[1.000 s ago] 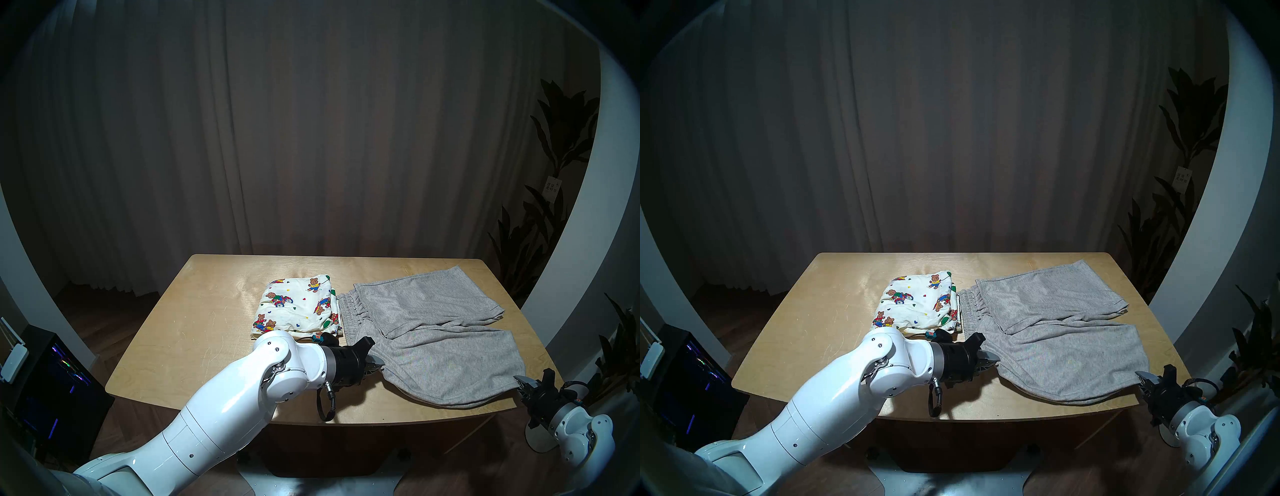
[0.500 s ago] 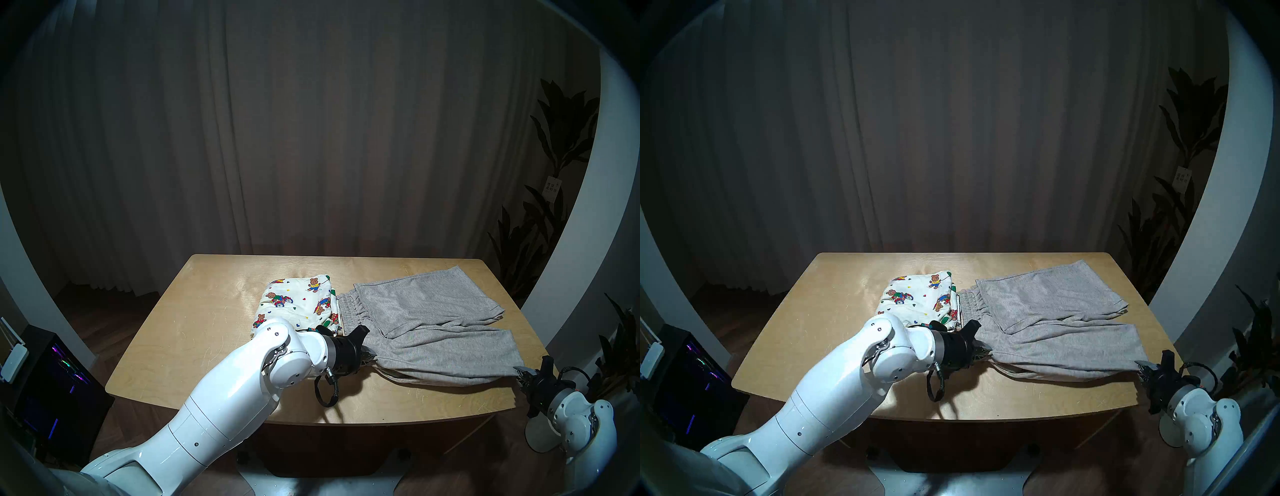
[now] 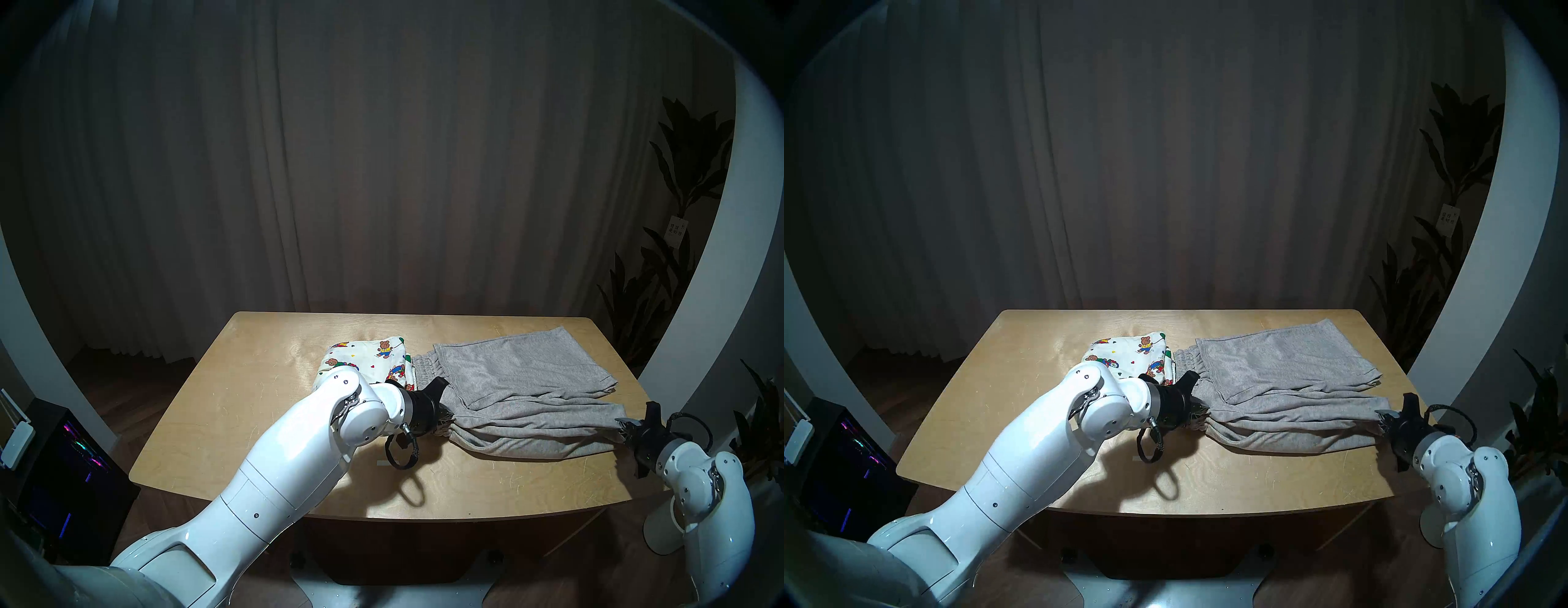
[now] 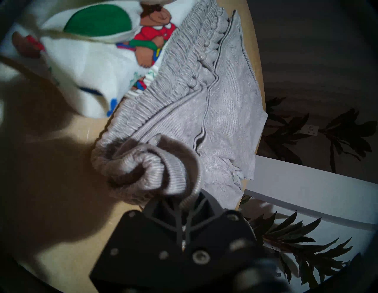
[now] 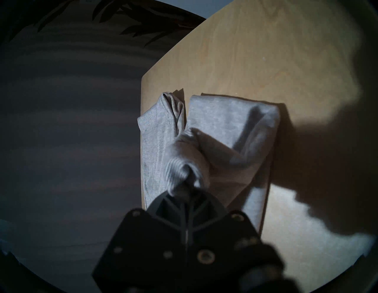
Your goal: Fold pants twice and stack them
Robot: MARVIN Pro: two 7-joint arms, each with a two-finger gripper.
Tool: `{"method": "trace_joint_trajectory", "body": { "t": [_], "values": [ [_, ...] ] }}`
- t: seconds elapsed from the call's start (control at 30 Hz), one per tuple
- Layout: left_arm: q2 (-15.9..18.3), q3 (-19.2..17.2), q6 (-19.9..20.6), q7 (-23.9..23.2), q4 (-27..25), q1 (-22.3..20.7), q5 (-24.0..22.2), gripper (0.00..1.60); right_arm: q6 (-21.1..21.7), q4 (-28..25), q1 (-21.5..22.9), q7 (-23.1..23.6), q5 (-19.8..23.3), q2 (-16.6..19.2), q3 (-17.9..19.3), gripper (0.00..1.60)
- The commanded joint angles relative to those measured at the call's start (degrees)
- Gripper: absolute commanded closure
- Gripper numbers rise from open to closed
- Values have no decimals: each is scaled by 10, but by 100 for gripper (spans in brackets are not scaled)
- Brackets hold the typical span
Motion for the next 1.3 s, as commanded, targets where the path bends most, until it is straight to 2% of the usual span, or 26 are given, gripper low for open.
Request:
{"method": "trace_joint_trajectory", "body": {
  "t": [0.0, 0.2, 0.23, 0.3, 0.33, 0.63, 0.67, 0.7, 0.8, 1.1, 1.17, 1.2, 1.27],
  "values": [
    [-35, -4, 5, -3, 18, -63, 7, 160, -34, 2, 68, -15, 3, 43, -27, 160],
    [-42, -10, 8, 2, 36, -89, 11, 160, -60, 26, 109, -39, 8, 63, -50, 160],
    [-42, -10, 10, 6, 37, -92, 11, 160, -64, 25, 106, -38, 11, 69, -52, 160],
    [-43, -11, 15, 11, 42, -99, 9, 160, -72, 43, 136, -52, 11, 72, -65, 160],
    [-41, -12, 16, 12, 42, -99, 9, 160, -78, 40, 126, -50, 19, 80, -67, 160],
    [-44, -25, 25, 27, 55, -121, 8, 160, -110, 72, 178, -57, 36, 101, -108, 160],
    [-46, -27, 26, 29, 58, -124, 8, 160, -112, 80, 195, -61, 37, 98, -114, 160],
    [-47, -28, 26, 29, 60, -126, 8, 160, -115, 76, 190, -58, 41, 104, -115, 160],
    [-52, -31, 29, 30, 70, -135, 8, 160, -120, 84, 210, -58, 42, 110, -127, 160],
    [-68, -37, 37, 16, 107, -157, 9, 160, -135, 107, 263, -54, 48, 121, -159, 160],
    [-69, -37, 39, 11, 113, -159, 10, 160, -137, 108, 261, -49, 49, 125, -164, 160],
    [-70, -38, 45, 3, 126, -163, 12, 160, -142, 121, 281, -47, 49, 124, -178, 160],
    [-70, -39, 47, -1, 130, -164, 13, 160, -143, 125, 287, -47, 49, 124, -182, 160]
  ]
}}
